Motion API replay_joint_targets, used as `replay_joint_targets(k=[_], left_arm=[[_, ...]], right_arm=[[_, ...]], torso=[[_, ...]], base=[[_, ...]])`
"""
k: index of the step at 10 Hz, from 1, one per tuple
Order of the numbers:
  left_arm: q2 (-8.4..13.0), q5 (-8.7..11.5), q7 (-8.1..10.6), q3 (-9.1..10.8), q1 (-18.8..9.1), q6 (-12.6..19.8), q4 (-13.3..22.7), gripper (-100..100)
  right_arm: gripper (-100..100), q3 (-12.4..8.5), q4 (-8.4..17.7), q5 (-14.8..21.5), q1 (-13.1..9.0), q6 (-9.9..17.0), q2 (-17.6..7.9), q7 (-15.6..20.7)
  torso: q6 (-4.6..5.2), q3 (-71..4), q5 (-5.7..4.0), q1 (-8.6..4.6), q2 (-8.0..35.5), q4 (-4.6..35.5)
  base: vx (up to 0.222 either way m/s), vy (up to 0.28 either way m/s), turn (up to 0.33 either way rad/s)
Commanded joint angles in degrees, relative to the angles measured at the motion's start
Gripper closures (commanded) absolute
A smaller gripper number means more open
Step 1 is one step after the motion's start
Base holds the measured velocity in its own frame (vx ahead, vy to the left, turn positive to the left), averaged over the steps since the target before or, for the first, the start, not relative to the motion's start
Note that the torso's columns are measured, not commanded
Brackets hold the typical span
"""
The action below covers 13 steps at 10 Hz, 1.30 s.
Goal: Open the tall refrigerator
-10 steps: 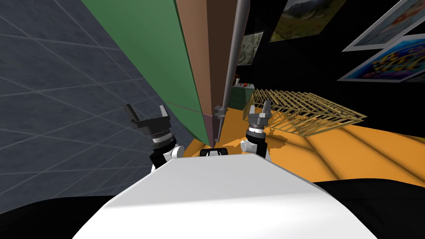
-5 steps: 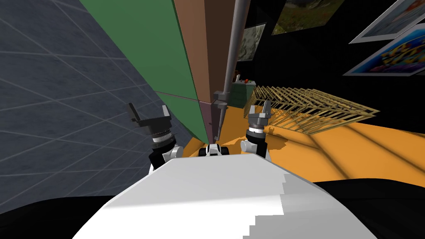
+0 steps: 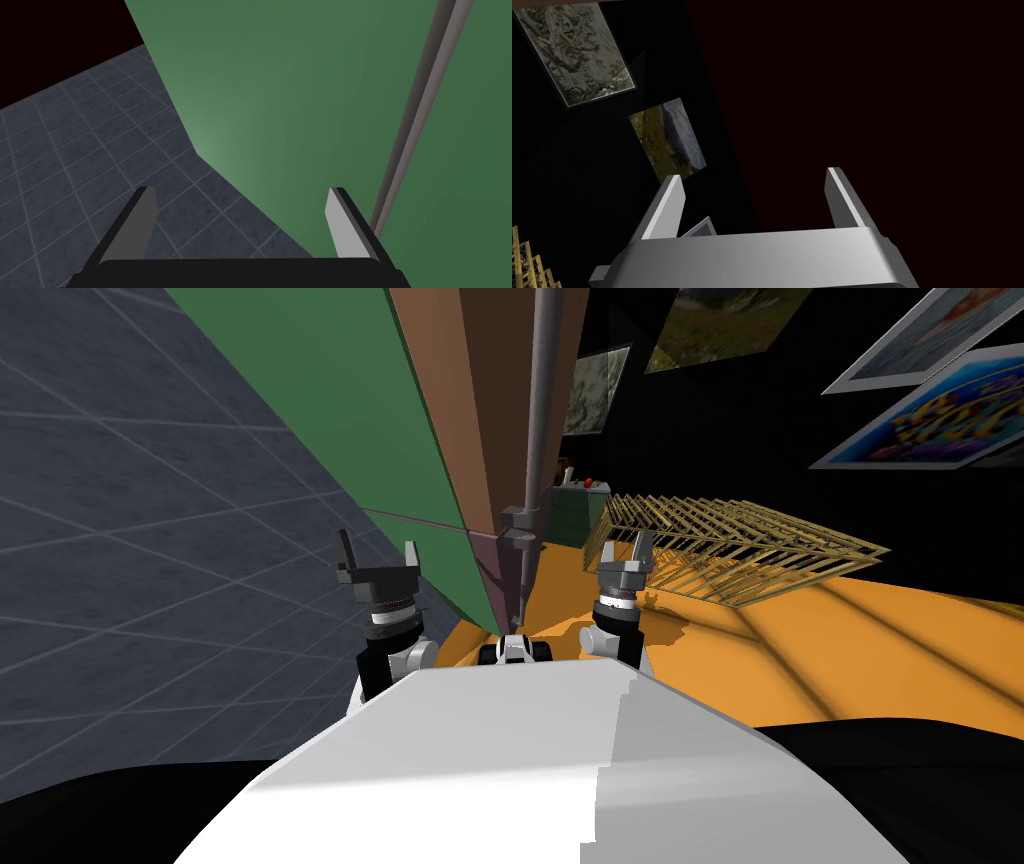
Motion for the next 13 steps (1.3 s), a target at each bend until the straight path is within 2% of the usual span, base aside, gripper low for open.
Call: replay_joint_targets(k=[1, 3, 4, 8, 9, 12, 13], left_arm=[[1.2, -0.3, 0.73, 0.24, -0.8, 4.4, -0.5, -100], [1.7, -0.6, 1.28, 0.32, -1.3, 7.5, -0.8, -100], [1.7, -0.6, 1.28, 0.32, -1.3, 7.8, -0.8, -100], [2.7, -1.2, 2.52, 0.52, -2.6, 15.0, -1.1, -100], [2.7, -1.2, 2.52, 0.52, -2.6, 15.4, -1.1, -100], [3.6, -1.7, 3.57, 0.66, -3.4, 20.8, -1.0, -100], [3.6, -1.7, 3.57, 0.66, -3.4, 21.5, -1.0, -100]], right_arm=[[0, 0.0, 0.0, 0.0, 0.0, 0.0, 0.0, 0.0], [0, 0.0, 0.0, 0.0, 0.0, 0.0, 0.0, 0.0], [0, 0.0, 0.0, 0.0, 0.0, 0.0, 0.0, 0.0], [0, 0.0, 0.0, 0.0, 0.0, 0.0, 0.0, 0.0], [0, 0.0, 0.0, 0.0, 0.0, 0.0, 0.0, 0.0], [0, 0.0, 0.0, 0.0, 0.0, 0.0, 0.0, 0.0], [0, 0.0, 0.0, 0.0, 0.0, 0.0, 0.0, 0.0]], torso=[[0.0, 0.0, 0.0, 0.01, 0.0, 0.0], [0.0, 0.0, -0.01, -0.03, 0.0, 0.0], [0.0, 0.0, -0.01, -0.03, 0.0, 0.0], [0.0, 0.0, -0.01, -0.05, 0.0, 0.0], [0.0, 0.0, -0.01, -0.05, 0.0, 0.0], [0.0, 0.0, 0.0, -0.01, 0.0, 0.0], [0.11, 0.0, -0.02, -0.11, 0.0, -0.1]], base=[[-0.01, -0.044, -0.052], [-0.013, -0.053, -0.05], [-0.008, -0.034, -0.016], [-0.006, -0.048, -0.059], [-0.009, -0.041, -0.016], [-0.009, -0.048, -0.053], [-0.01, -0.038, -0.023]])
